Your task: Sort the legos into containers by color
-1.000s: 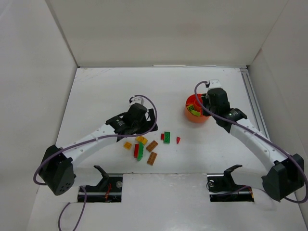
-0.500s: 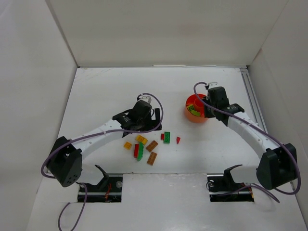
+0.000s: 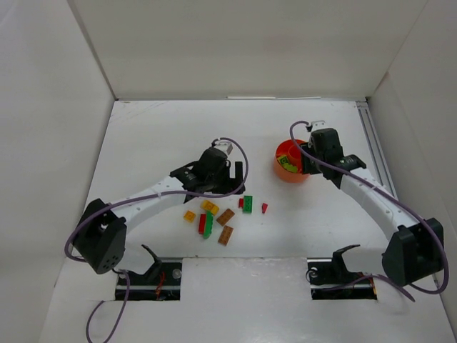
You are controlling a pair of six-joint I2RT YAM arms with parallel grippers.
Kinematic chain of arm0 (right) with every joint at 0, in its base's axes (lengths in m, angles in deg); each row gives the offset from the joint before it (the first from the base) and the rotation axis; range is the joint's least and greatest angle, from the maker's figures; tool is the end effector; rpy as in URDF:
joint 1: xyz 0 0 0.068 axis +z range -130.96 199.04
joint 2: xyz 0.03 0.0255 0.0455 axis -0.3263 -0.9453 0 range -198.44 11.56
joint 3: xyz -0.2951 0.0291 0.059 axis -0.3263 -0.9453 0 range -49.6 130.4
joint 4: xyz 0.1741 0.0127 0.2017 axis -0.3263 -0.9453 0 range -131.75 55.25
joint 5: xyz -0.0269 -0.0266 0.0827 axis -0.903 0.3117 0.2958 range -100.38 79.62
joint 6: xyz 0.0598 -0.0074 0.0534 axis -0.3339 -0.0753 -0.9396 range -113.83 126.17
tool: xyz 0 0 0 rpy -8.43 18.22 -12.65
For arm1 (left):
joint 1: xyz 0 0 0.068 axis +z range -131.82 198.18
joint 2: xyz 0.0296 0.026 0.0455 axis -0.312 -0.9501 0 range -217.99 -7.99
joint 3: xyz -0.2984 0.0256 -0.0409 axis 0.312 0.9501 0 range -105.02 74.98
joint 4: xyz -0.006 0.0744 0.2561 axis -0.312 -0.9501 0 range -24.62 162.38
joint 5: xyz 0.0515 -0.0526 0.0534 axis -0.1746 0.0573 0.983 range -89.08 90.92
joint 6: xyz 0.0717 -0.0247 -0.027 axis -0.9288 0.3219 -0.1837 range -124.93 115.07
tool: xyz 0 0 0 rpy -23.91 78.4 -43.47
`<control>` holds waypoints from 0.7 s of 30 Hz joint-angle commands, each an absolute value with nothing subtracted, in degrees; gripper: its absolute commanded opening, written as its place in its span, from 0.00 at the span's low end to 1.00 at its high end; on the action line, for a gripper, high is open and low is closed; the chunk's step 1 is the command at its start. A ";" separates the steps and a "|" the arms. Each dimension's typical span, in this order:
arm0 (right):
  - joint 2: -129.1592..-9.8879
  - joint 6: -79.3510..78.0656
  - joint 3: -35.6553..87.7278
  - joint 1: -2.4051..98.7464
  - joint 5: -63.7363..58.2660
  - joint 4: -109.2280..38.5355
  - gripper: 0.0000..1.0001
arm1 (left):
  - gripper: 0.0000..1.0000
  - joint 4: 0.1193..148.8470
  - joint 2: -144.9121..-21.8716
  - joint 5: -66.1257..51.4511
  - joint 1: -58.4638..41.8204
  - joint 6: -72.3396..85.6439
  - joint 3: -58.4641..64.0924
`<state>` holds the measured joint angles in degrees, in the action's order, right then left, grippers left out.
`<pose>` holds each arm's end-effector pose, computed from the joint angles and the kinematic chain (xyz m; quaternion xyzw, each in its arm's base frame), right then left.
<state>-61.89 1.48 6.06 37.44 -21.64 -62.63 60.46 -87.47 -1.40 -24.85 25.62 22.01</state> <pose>0.2819 0.0794 0.2745 -0.0732 0.9195 -0.0139 0.3860 0.2392 -0.2271 0.2555 0.1066 0.8939 -0.2751 0.3374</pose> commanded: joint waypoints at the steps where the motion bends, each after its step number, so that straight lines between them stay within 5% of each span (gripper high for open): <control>1: -57.36 2.13 7.97 37.15 -20.75 -61.64 0.49 | 0.84 65.25 -89.28 -4.88 -26.02 20.04 22.42; 7: -54.62 2.13 6.04 37.15 -20.75 -62.17 0.50 | 0.48 62.98 -97.19 2.05 -27.96 16.96 18.48; 21: -54.62 2.13 4.98 37.15 -22.94 -63.32 0.51 | 0.46 57.09 -106.06 15.31 -37.79 16.52 15.23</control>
<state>-55.31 1.51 5.58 37.44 -21.93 -63.59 60.11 -104.15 8.98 -34.71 17.36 18.43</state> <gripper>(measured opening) 0.512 0.465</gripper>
